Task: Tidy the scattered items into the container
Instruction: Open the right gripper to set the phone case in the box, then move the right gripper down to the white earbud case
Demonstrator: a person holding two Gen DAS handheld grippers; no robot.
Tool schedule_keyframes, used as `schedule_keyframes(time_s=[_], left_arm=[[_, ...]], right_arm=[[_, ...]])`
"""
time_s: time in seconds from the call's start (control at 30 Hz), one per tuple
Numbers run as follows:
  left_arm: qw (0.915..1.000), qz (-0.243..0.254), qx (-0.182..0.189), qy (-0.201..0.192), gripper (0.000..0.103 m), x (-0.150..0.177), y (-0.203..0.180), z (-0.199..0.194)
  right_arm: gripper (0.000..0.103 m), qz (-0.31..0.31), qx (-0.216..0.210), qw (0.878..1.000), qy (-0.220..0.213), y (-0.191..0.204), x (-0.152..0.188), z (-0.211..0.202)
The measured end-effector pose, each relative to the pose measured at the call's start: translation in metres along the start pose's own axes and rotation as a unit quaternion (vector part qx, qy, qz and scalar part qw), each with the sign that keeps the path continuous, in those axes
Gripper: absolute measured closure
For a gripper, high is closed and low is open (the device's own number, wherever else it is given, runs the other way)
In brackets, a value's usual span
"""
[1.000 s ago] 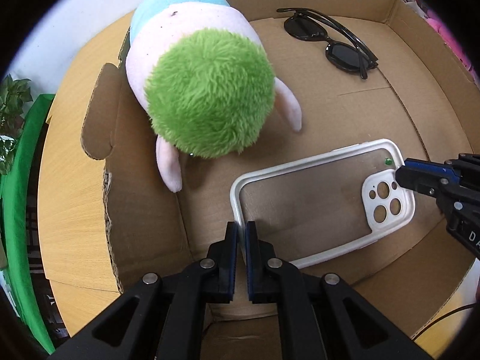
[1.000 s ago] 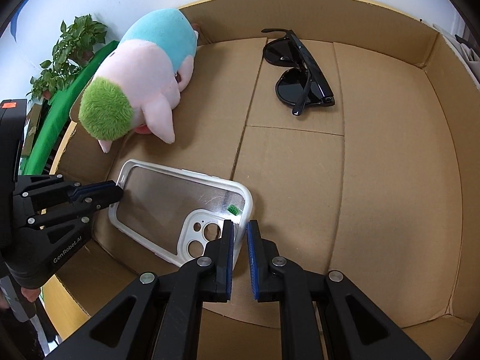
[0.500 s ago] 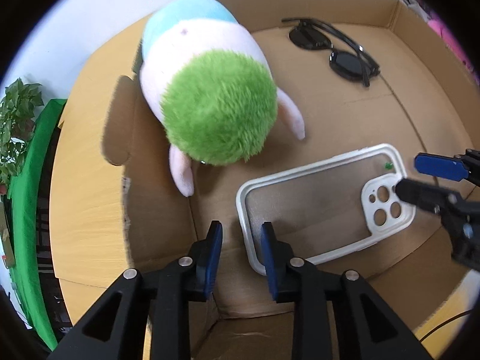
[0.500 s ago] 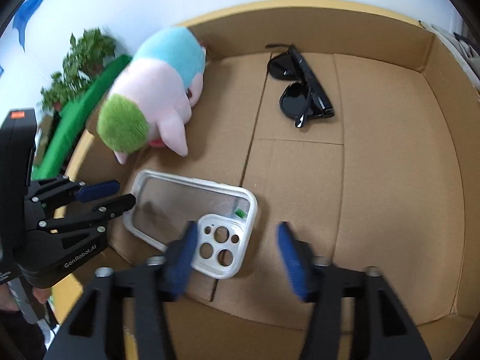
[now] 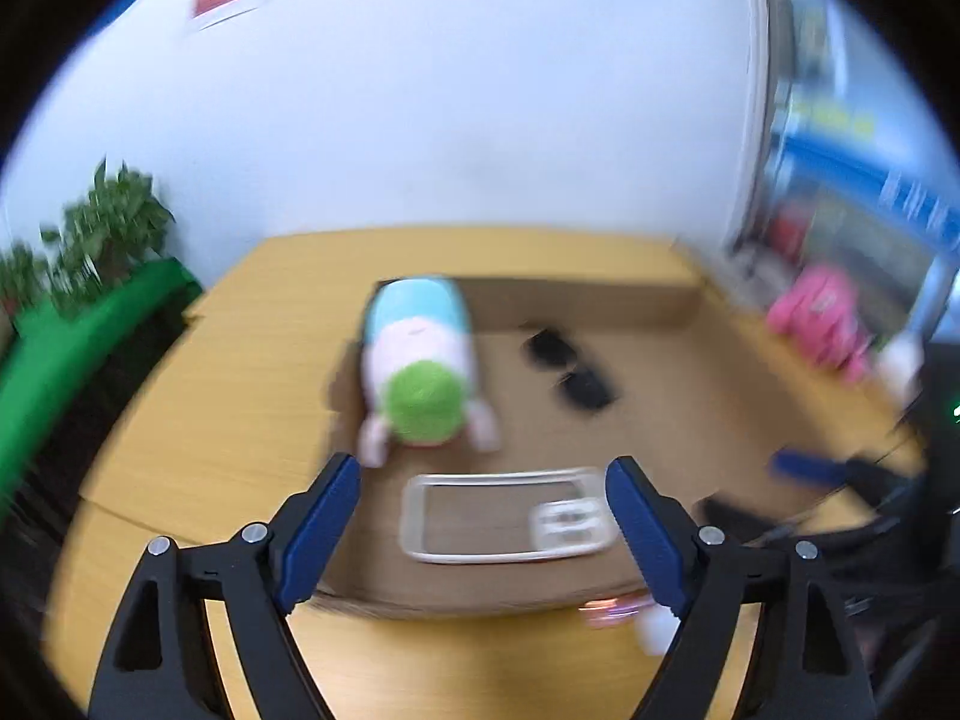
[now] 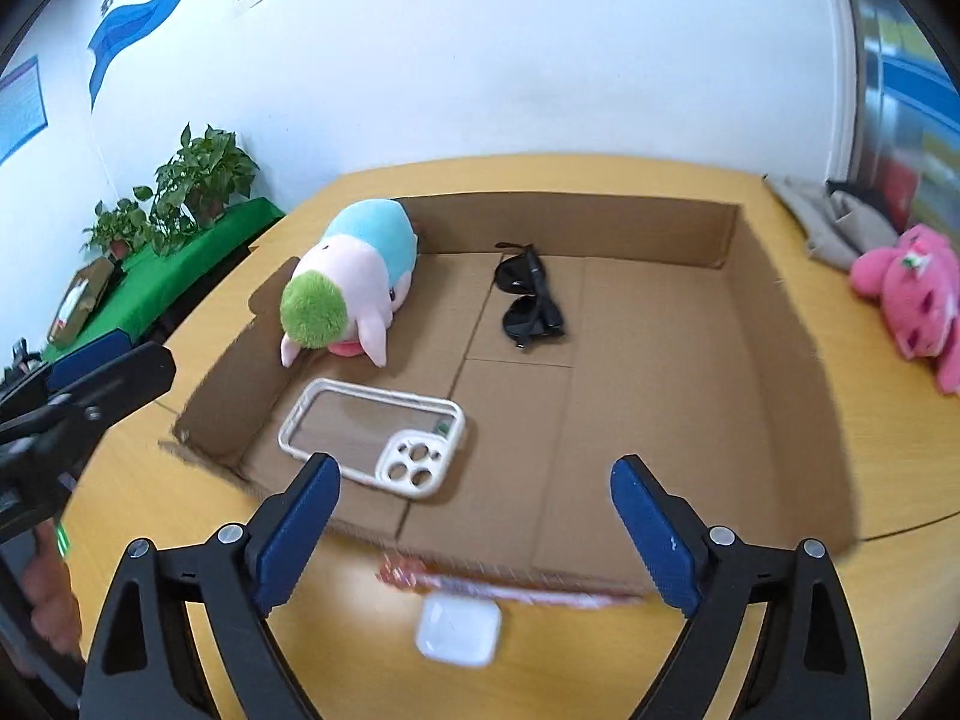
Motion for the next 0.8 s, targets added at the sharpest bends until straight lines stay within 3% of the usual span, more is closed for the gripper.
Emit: schedule_keyframes(time_s=[0.2, 0.43, 0.57, 0.8], left_arm=[[0.9997, 0.003, 0.011, -0.023, 0.019, 0.007, -0.024, -0.011], [0.9996, 0.019, 0.019, -0.007, 0.019, 0.012, -0.053, -0.014], [0.9994, 0.021, 0.029, 0.005, 0.019, 0.023, -0.068, -0.009], [0.9966, 0.028, 0.048, 0.061, 0.019, 0.045, -0.092, 0.021]], right_arm=[[0.008, -0.005, 0.029, 0.999, -0.025, -0.011, 0.016, -0.025], [0.008, 0.022, 0.014, 0.999, -0.031, -0.033, 0.034, -0.037], [0.008, 0.027, 0.007, 0.999, -0.021, -0.049, 0.045, -0.037], [0.008, 0.056, -0.004, 0.998, 0.019, -0.082, 0.074, -0.021]])
Point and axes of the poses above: each gripper's, at about its wrist camera, not at the fingertips, and z roughly the way its jaws point, y to its left, x to its underside, the point moved 1 cm from there along z, roughly the way its jaws point, and after that the axes turned 10 degrees about y, right-handed, at the moved point
